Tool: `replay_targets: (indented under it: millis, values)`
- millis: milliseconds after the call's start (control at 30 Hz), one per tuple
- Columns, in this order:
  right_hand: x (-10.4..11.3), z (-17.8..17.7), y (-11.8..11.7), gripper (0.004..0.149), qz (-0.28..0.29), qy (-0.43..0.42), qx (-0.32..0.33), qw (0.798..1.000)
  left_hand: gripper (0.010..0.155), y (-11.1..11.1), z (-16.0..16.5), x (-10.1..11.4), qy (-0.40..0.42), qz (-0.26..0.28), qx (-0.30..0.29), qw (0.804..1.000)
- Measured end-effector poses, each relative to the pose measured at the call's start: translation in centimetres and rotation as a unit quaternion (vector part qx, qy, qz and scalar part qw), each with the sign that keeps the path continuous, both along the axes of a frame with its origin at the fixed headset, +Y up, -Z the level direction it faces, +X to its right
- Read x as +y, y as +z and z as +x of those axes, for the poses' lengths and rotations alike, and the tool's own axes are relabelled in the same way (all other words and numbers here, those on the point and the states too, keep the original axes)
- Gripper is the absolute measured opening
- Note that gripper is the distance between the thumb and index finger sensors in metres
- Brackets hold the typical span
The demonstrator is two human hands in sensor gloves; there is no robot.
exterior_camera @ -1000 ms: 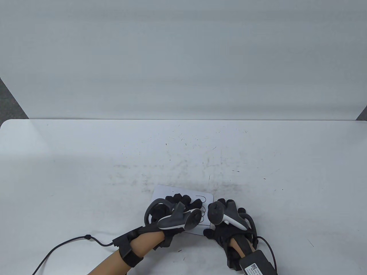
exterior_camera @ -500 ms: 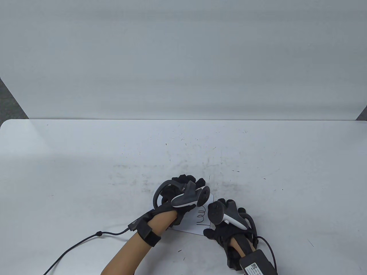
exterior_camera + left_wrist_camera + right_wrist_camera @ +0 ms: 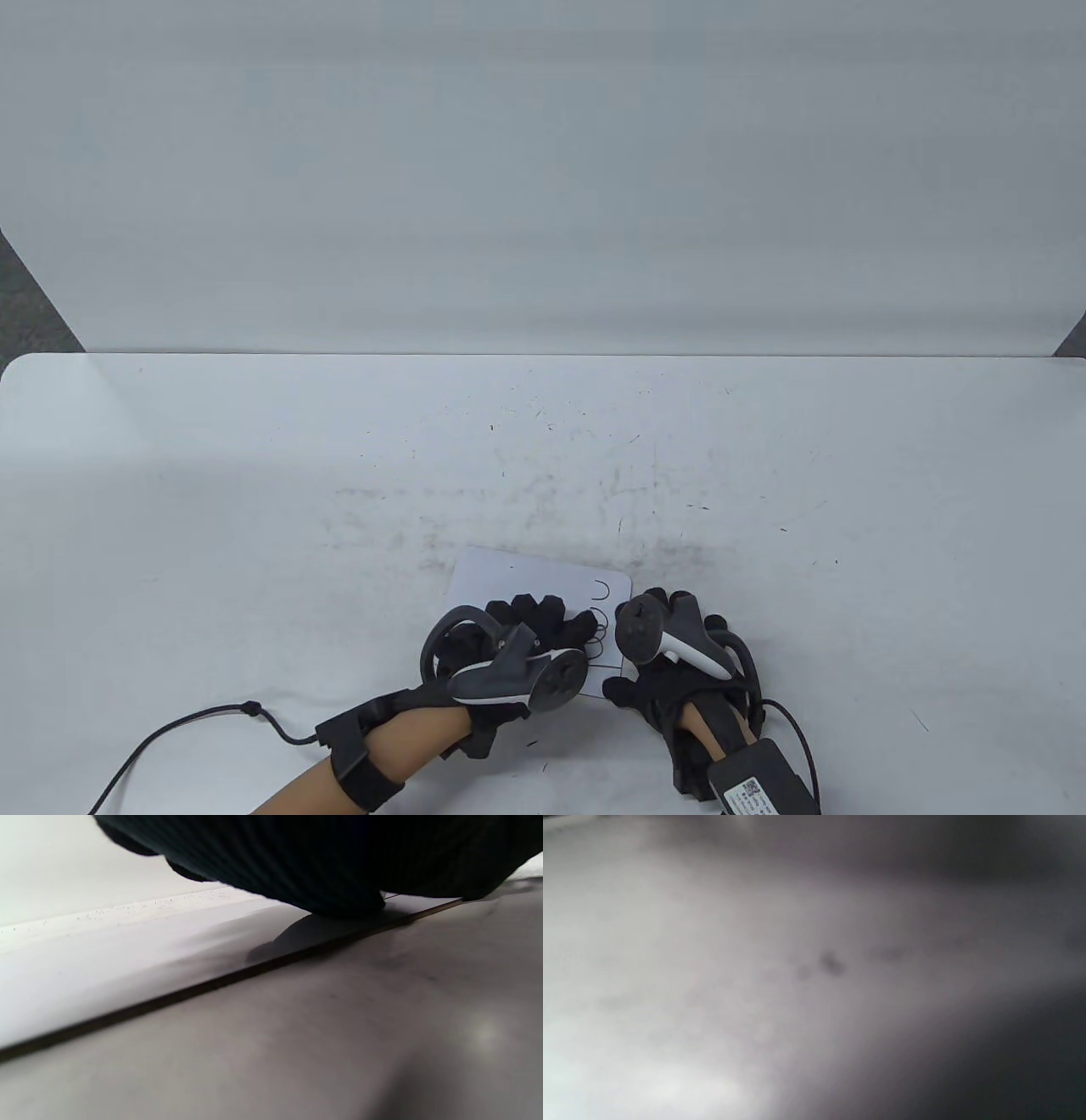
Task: Wipe the whiteboard with a whiteboard eraser
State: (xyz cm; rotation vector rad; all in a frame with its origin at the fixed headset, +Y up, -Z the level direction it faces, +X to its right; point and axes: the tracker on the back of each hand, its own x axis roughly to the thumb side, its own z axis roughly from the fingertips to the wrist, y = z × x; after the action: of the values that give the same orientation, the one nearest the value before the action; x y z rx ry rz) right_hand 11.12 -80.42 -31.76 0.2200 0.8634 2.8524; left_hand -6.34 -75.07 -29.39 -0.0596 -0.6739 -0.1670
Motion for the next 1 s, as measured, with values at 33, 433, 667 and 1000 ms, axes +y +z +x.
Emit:
replay_targets:
  millis: [33,433,667,1000]
  values:
    - [0.0,0.0,0.0,0.087,0.000,-0.001,0.000,1.000,0.076,0.0,0.0,0.0,0.004,-0.002,0.000,1.000]
    - [-0.4,0.6,-0.1,0.086,-0.018,-0.041,-0.010,0.999,0.071,-6.7,2.3,0.5,-0.007,-0.016,0.056,0.998]
    - [-0.4,0.6,0.0,0.086,-0.022,-0.040,-0.009,0.999,0.071,-10.3,3.6,0.4,-0.003,-0.012,0.087,0.996]
    - [-0.3,0.7,0.0,0.086,-0.021,-0.037,-0.009,0.999,0.071,-5.7,2.1,0.3,-0.008,-0.006,0.013,1.000]
